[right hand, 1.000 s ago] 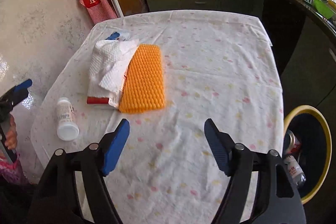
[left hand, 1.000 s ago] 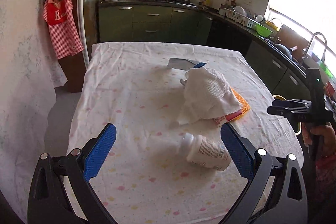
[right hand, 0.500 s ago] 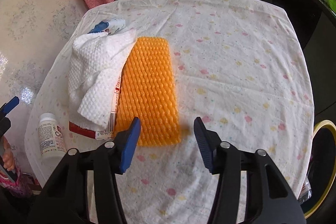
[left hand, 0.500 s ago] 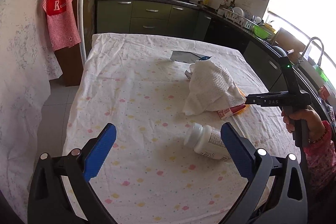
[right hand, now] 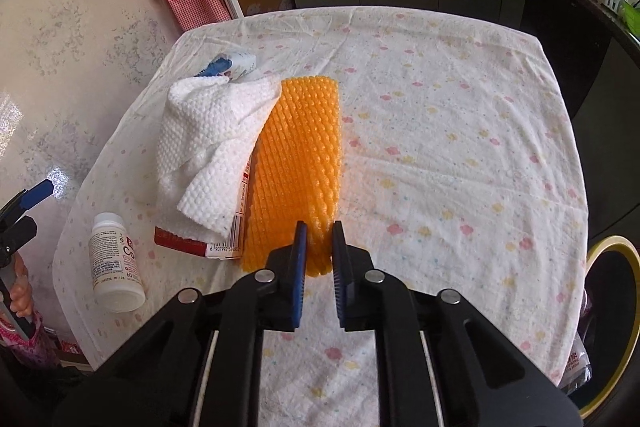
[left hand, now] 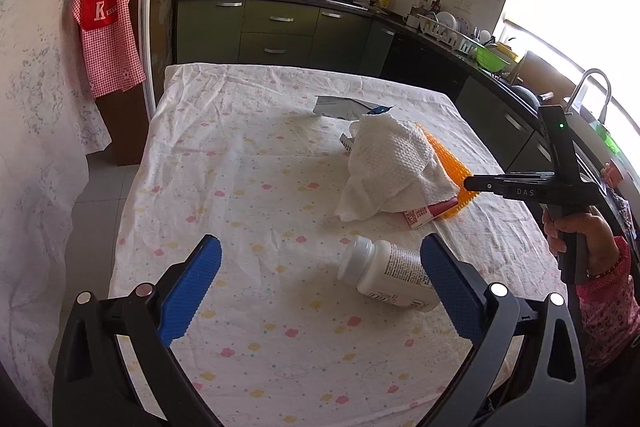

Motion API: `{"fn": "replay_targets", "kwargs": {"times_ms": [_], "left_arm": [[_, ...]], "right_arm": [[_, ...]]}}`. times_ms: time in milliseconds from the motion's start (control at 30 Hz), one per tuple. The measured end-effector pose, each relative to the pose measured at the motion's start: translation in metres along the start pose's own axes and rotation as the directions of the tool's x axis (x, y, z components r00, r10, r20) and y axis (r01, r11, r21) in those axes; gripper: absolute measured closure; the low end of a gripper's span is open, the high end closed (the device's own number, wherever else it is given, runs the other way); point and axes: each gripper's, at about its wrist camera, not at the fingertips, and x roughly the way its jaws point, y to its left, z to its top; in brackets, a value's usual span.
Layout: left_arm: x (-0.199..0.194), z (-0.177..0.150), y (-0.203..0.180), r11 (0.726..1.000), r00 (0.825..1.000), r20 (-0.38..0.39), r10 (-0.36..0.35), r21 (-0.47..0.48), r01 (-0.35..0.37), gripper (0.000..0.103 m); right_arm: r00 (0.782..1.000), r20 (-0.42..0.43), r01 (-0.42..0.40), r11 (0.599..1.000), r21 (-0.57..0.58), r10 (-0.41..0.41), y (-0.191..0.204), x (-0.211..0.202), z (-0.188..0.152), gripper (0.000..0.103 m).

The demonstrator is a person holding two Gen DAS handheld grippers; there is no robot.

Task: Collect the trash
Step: 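Carry the orange sponge over the bin and open the right tool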

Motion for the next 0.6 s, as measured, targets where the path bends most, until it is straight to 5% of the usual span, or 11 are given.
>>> {"fn": "replay_targets", "kwargs": {"times_ms": [333, 600], "left_arm": [[-0.001, 0.004, -0.018, 0.998, 0.999, 0.009, -0.031, 0.050, 0.031, 0.005], [0.003, 0.006, -0.041, 0.993, 0.998, 0.001, -0.067, 0.102, 0.067, 0.005]], "right_arm": [[0.986, 0.134, 0.098, 0.995, 0.022, -0.100, -0.006, -0.061, -0.024, 0.092], [0.939, 0.218, 0.219, 0.952, 0.216, -0.265, -0.073, -0.125, -0.064, 0.092]]}}
